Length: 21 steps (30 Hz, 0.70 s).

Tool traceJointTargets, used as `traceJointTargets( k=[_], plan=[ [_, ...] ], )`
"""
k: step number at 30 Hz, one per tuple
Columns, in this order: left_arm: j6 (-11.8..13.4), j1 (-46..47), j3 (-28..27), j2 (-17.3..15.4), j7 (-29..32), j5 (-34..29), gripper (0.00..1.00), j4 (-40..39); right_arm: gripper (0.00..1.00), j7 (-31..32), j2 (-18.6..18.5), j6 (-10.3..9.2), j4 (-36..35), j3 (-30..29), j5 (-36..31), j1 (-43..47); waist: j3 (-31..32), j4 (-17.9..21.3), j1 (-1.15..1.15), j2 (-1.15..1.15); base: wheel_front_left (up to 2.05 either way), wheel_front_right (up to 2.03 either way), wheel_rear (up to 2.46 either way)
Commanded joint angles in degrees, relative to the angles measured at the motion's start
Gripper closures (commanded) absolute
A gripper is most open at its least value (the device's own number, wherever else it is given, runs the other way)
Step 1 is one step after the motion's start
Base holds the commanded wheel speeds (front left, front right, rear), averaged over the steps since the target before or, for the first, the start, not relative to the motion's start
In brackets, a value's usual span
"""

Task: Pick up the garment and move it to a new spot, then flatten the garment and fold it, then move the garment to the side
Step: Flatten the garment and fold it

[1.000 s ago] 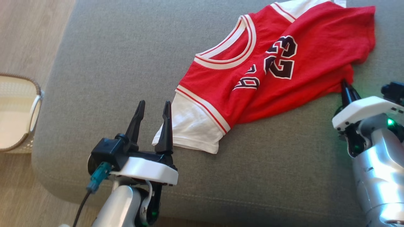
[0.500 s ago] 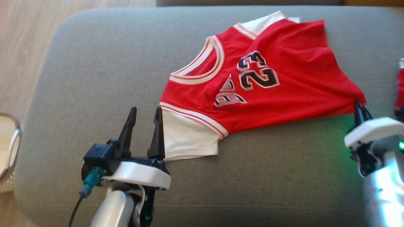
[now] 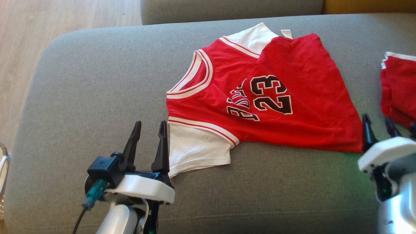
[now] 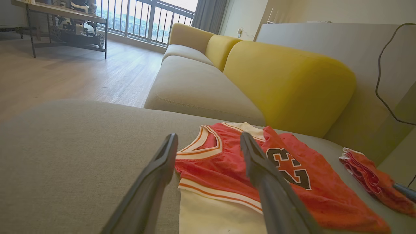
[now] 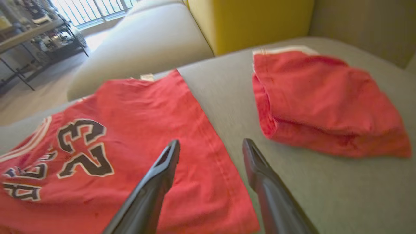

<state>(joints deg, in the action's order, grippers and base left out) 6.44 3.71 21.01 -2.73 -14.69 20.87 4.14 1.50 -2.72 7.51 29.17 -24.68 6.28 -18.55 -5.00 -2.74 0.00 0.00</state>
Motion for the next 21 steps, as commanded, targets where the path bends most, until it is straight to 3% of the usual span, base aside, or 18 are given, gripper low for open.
traceJointTargets(
  k=[1,9,21],
  plan=[
    [-0.4,1.4,-2.2,-0.1,-0.3,-0.2,0.0,-1.7,0.0,-1.5,-0.2,-0.02,-2.8,3.2,1.0,-0.1,0.2,0.1,0.0,0.0,0.0,0.0,0.0],
    [-0.8,-0.1,-2.4,-0.1,-0.3,-0.1,0.0,0.3,0.0,-7.2,-0.2,-0.02,-13.8,15.7,5.8,9.5,2.0,1.6,0.0,0.0,0.0,0.0,0.0],
    [0.7,0.6,1.3,-0.1,-0.3,2.1,0.0,11.5,0.0,-6.4,-0.2,-0.02,-21.1,18.2,6.7,13.7,0.9,5.4,0.0,0.0,0.0,0.0,0.0]
  ],
)
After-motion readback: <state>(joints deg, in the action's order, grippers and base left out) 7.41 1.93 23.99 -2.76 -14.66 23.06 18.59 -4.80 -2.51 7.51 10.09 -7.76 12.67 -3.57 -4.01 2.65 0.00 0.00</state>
